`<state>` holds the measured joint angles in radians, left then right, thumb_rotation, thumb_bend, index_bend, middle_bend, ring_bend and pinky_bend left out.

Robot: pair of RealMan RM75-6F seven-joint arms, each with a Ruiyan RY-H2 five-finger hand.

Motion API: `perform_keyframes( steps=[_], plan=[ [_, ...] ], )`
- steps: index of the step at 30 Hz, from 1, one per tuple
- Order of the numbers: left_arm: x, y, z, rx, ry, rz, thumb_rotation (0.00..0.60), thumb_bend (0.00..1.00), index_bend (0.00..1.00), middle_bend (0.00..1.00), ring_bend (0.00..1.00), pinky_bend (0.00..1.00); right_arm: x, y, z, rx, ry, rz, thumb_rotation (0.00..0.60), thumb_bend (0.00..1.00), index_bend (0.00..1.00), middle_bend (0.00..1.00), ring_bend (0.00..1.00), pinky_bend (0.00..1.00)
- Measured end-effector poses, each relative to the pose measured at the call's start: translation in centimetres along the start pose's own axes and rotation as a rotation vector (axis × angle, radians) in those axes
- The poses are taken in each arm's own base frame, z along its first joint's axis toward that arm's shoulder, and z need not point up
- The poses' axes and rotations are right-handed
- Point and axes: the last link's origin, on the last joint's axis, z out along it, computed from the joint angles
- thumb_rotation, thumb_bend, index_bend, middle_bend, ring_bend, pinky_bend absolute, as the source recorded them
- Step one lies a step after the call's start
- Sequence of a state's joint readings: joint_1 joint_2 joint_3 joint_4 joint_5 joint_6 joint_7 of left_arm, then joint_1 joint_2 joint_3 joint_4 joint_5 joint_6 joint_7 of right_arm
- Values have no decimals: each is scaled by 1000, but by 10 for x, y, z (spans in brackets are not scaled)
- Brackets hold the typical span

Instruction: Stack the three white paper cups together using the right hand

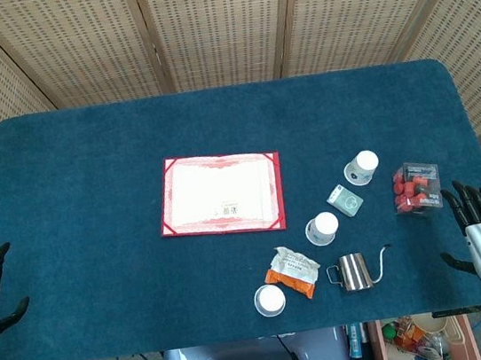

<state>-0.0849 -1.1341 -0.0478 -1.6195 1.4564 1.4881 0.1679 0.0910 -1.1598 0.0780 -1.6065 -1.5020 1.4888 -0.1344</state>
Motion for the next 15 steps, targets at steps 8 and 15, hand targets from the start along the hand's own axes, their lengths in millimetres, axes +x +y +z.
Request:
perform_keyframes(
  steps=[8,15],
  plan=[
    [2,-3,-5,12,6,-2,600,264,0,0,0,0,-3,-4,2,17,-7,6,600,99,0,0,0,0],
    [7,-4,-9,15,28,-4,600,264,0,0,0,0,0,-3,2,15,4,22,600,99,0,0,0,0]
  ],
)
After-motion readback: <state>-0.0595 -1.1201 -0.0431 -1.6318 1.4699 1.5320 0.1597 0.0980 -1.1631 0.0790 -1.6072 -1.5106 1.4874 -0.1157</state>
